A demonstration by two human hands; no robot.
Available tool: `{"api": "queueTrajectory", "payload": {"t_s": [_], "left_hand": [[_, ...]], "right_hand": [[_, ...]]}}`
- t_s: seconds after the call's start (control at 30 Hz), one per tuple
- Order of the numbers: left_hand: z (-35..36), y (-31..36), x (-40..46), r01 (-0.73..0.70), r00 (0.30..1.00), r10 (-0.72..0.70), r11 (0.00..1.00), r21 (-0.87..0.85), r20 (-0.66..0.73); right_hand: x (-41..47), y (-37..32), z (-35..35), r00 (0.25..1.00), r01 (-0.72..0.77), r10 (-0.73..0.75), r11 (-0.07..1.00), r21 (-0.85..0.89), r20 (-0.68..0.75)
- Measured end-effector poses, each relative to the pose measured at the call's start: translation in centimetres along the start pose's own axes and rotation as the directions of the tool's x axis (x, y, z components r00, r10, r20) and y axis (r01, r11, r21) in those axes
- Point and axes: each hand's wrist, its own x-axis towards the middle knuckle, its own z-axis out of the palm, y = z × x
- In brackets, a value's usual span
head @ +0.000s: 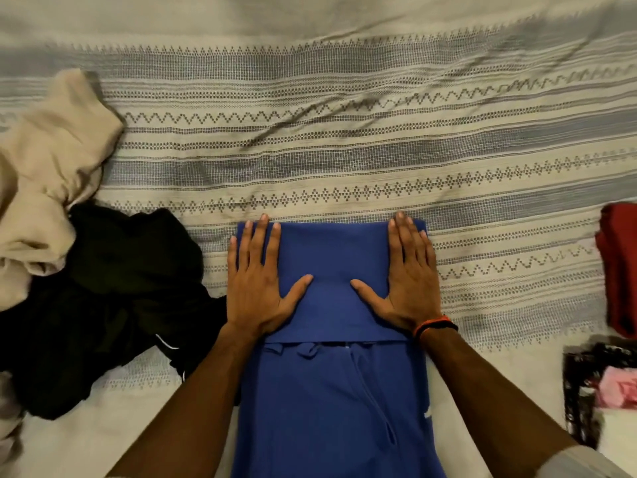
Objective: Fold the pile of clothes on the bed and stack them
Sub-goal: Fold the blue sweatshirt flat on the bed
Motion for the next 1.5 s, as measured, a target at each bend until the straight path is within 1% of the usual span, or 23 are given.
{"api": "queueTrajectory", "payload": {"t_s": [0.07,0.13,0.2,0.3,0.37,0.5,0.63,0.73,0.87,1.0,1.17,1.37,1.43,1.5], "left_hand": [[-1.2,-0.5,0.9,0.027,0.999,-0.029,0.995,-0.095,-0.025],[-2.8,-1.5,2.3,0.049,0.998,-0.052,0.995,-0.092,-0.029],[-4.3,-2.5,3.9,0.061,0.997,-0.059,0.998,-0.029,0.054],[-6.5,-3.0,5.2,0.068,0.976,-0.067,0.998,0.004,0.207],[-8.0,-2.6,4.7,0.075,0.969,-0.068,0.997,-0.017,0.236],[-10.5,-1.5,2.2,0.161,0.963,-0.141,0.984,-0.073,0.229],[-13.2,-0.3,-1.0,0.165,0.964,-0.144,0.983,-0.080,0.225],[-14.9,1.0,-4.1,0.176,0.969,-0.155,0.979,-0.100,0.192],[-16.8,2.7,-9.3,0.173,0.973,-0.156,0.981,-0.092,0.168],[-16.8,4.2,-14.8,0.200,0.963,-0.187,0.979,-0.046,0.197],[-13.5,4.6,-21.9,0.202,0.959,-0.194,0.979,-0.021,0.205],[-9.4,4.4,-29.1,0.166,0.955,-0.174,0.985,0.050,0.239],[-8.3,4.0,-30.8,0.156,0.958,-0.168,0.985,0.071,0.233],[-7.4,3.7,-32.0,0.158,0.962,-0.172,0.984,0.078,0.214]], "right_hand": [[0.8,0.6,-1.3,1.000,0.021,-0.020,0.999,0.036,-0.011],[2.3,1.6,-2.9,0.999,0.041,-0.041,0.998,0.050,0.002],[4.1,2.5,-4.7,0.996,0.039,-0.043,0.998,0.051,0.075],[5.7,2.5,-7.1,0.967,0.017,-0.022,1.000,0.023,0.253],[5.4,2.0,-8.5,0.955,-0.008,0.004,1.000,0.012,0.298],[3.1,0.7,-11.1,0.971,-0.063,0.040,0.994,0.093,0.236],[-0.5,-0.5,-13.7,0.966,-0.146,0.126,0.987,0.074,0.228],[-3.8,-1.2,-15.2,0.969,-0.158,0.143,0.986,0.061,0.200],[-8.8,-2.4,-16.8,0.972,-0.136,0.125,0.990,0.043,0.197],[-13.7,-3.3,-16.9,0.974,-0.107,0.098,0.994,0.032,0.206],[-20.2,-3.7,-15.6,0.980,-0.055,0.040,0.996,0.071,0.194],[-27.3,-3.6,-12.7,0.951,0.048,-0.040,0.999,-0.019,0.308],[-29.1,-3.6,-11.5,0.950,0.090,-0.082,0.996,-0.014,0.302],[-30.3,-3.3,-9.9,0.954,0.144,-0.134,0.990,-0.016,0.268]]}}
